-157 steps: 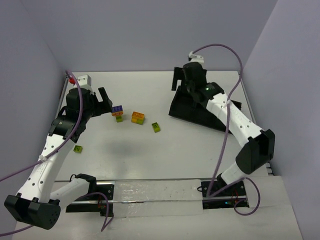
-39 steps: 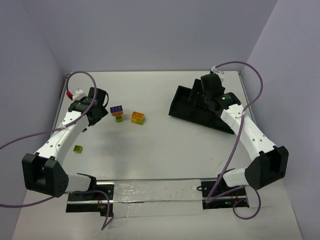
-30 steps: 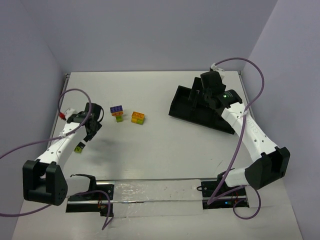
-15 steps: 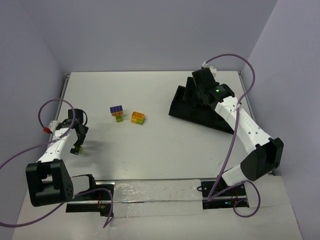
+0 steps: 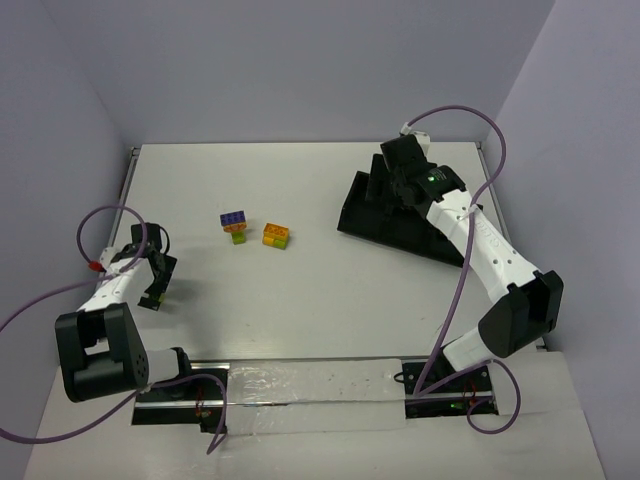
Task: Sort the legos into containers by color
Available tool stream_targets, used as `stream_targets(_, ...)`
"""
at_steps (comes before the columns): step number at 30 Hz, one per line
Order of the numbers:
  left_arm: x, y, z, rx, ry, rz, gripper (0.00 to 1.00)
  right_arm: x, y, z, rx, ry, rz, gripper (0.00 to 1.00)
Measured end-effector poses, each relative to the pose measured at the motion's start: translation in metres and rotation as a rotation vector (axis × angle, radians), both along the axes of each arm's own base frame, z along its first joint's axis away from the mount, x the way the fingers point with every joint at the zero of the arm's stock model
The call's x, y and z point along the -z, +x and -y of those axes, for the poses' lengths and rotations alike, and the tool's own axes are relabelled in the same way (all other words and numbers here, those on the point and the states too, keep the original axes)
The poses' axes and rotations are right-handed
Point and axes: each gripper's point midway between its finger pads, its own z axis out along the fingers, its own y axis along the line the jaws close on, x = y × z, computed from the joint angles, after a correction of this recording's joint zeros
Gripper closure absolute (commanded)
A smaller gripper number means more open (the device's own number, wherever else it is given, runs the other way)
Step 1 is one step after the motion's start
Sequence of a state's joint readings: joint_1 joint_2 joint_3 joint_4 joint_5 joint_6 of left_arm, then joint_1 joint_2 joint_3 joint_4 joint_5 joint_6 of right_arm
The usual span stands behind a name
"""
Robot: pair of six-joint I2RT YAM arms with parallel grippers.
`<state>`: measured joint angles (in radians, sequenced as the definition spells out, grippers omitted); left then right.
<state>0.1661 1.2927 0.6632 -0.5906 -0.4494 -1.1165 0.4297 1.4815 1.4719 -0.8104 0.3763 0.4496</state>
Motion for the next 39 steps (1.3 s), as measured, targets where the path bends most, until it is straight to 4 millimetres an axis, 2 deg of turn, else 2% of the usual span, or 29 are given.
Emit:
stream_targets(2, 0.000, 0.001, -0.001, -0.003, -0.003, 0.008, 0.17, 0.000, 0.000, 0.001, 0.001, -0.003, 0.001, 0.04)
stream_targets(9, 0.008, -0.004, 0.000, -0.008, -0.015, -0.009, 0.23, 0.005, 0.002, 0.000, 0.002, -0.011, -0.012, 0.04)
stream_targets(12, 0.009, -0.005, 0.000, -0.009, -0.016, -0.011, 0.36, 0.006, 0.002, 0.000, 0.002, -0.012, -0.015, 0.04)
stream_targets(16, 0.010, -0.005, -0.001, -0.011, -0.018, -0.013, 0.60, 0.007, 0.002, 0.000, 0.002, -0.013, -0.015, 0.04)
stream_targets(19, 0.009, -0.005, -0.001, -0.008, -0.017, -0.012, 0.82, 0.007, 0.002, 0.000, 0.002, -0.013, -0.015, 0.04)
stream_targets(21, 0.009, -0.005, 0.000, 0.001, -0.017, -0.012, 0.87, 0.007, 0.002, 0.000, 0.003, -0.013, -0.014, 0.04)
stream_targets(22, 0.008, -0.005, 0.000, 0.009, -0.018, -0.013, 0.95, 0.007, 0.003, 0.000, 0.003, -0.013, -0.013, 0.04)
stream_targets(23, 0.007, -0.005, 0.001, 0.016, -0.019, -0.010, 0.99, 0.008, 0.002, 0.000, 0.004, -0.014, -0.015, 0.04)
stream_targets(25, 0.002, -0.003, 0.005, 0.054, -0.015, -0.005, 1.00, 0.011, 0.001, 0.001, 0.005, -0.015, -0.013, 0.04)
stream_targets(28, -0.019, 0.013, 0.024, 0.171, 0.000, 0.038, 1.00, 0.018, -0.006, 0.005, 0.005, -0.019, -0.019, 0.03)
stream_targets(32, -0.064, 0.046, 0.065, 0.371, 0.026, 0.143, 1.00, 0.027, -0.022, 0.012, 0.007, -0.020, -0.012, 0.03)
stream_targets(34, -0.080, 0.055, 0.087, 0.464, 0.022, 0.185, 1.00, 0.029, -0.029, 0.016, 0.011, -0.024, -0.011, 0.03)
stream_targets(36, -0.089, 0.056, 0.107, 0.555, 0.021, 0.197, 1.00, 0.030, -0.031, 0.020, 0.020, -0.028, 0.004, 0.03)
stream_targets(39, -0.092, 0.050, 0.149, 0.737, 0.004, 0.191, 1.00, 0.032, -0.032, 0.023, 0.031, -0.039, 0.012, 0.02)
